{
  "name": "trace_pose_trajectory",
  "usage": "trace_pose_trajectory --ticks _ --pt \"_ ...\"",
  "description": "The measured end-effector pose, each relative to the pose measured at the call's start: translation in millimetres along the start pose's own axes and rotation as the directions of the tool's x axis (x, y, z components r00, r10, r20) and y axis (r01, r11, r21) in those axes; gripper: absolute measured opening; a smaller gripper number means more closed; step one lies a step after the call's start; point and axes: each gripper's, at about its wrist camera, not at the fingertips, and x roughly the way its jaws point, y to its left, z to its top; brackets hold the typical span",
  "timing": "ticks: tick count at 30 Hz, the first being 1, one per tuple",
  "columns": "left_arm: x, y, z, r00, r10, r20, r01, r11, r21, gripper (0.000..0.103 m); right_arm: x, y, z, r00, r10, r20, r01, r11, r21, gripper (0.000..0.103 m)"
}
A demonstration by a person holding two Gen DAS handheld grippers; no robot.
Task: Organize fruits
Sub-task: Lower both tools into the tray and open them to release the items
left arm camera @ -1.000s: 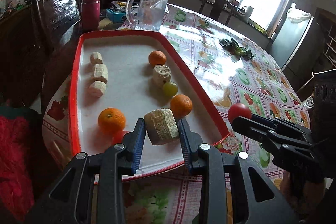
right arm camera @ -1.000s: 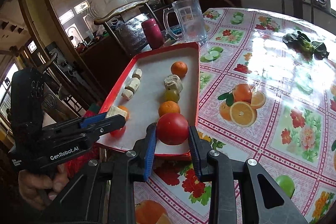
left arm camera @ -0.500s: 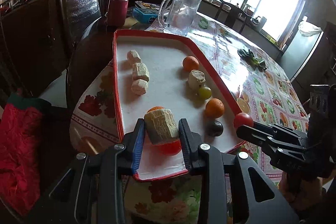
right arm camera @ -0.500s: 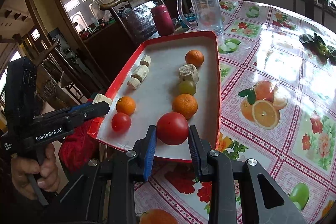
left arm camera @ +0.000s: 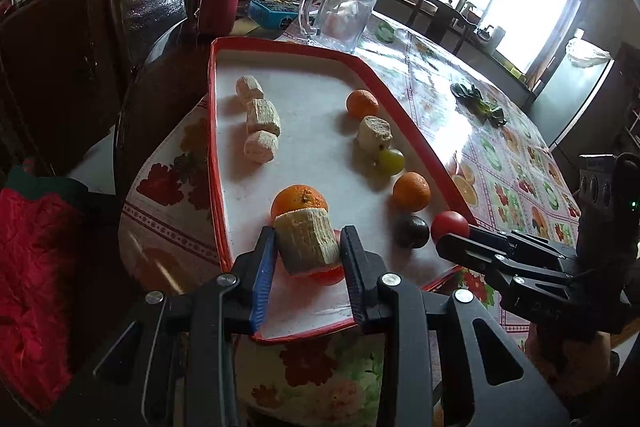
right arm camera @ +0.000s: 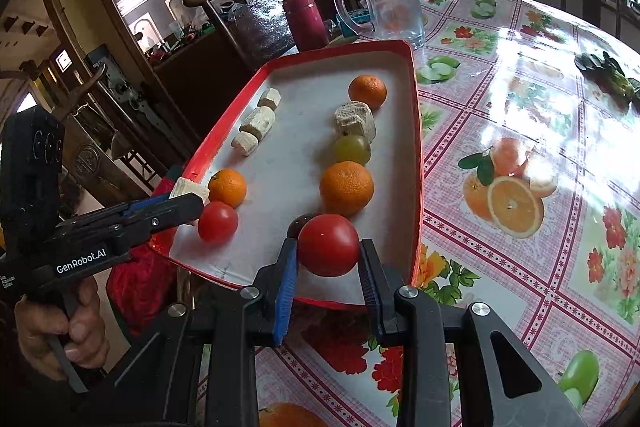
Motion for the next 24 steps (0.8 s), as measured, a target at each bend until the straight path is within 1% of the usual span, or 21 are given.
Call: trace_pose_trajectory --ticks 6,11,13,16,17,21,22,23,24 --pt "-0.9 0.8 -0.1 1.000 0.000 -0.004 0.000 1.000 -0.008 0.030 0.1 -0.8 0.1 1.000 0.006 0.003 -0.006 1.000 0.008 0.032" --pt "-0.2 0.5 -2.7 0.999 0.029 -0.018 -0.029 1.000 -0.003 0.031 -2.9 -2.2 -0.3 1.000 0.008 0.007 -0.008 1.000 0.017 0.032" --pt "-1.3 0.9 -3.7 0.999 0.033 -0.019 -0.033 0.999 -0.007 0.031 -5.6 -3.0 -0.8 1.000 0.011 0.012 -0.011 1.000 0.019 0.036" --pt "-4.8 0.7 -4.6 0.999 0.040 -0.012 -0.040 0.999 -0.005 0.039 -12.0 -3.8 -1.8 1.000 0.018 0.021 -0.019 1.000 0.019 0.042" --pt "-6.2 0.8 -5.0 0.999 0.038 -0.010 -0.038 0.999 -0.004 0.039 -14.5 -3.9 -2.0 1.000 0.017 0.025 -0.017 1.000 0.015 0.044" --pt "-14.5 -5.3 -7.0 0.999 0.052 0.006 -0.052 0.998 0.026 0.039 -25.9 -6.7 -1.9 0.999 0.031 0.037 -0.031 0.999 -0.009 0.045" --pt "-17.1 -7.2 -7.4 0.999 0.052 0.012 -0.053 0.998 0.036 0.039 -29.0 -7.0 -1.1 0.999 0.032 0.040 -0.031 0.999 -0.021 0.047" --pt "-20.0 -9.7 -8.2 0.998 0.054 0.017 -0.055 0.997 0.048 0.042 -32.9 -7.7 -0.5 0.999 0.031 0.045 -0.029 0.999 -0.035 0.050" --pt "-22.9 -12.4 -9.0 0.998 0.059 0.022 -0.060 0.996 0.060 0.048 -36.8 -8.7 0.3 0.998 0.029 0.051 -0.027 0.998 -0.048 0.052"
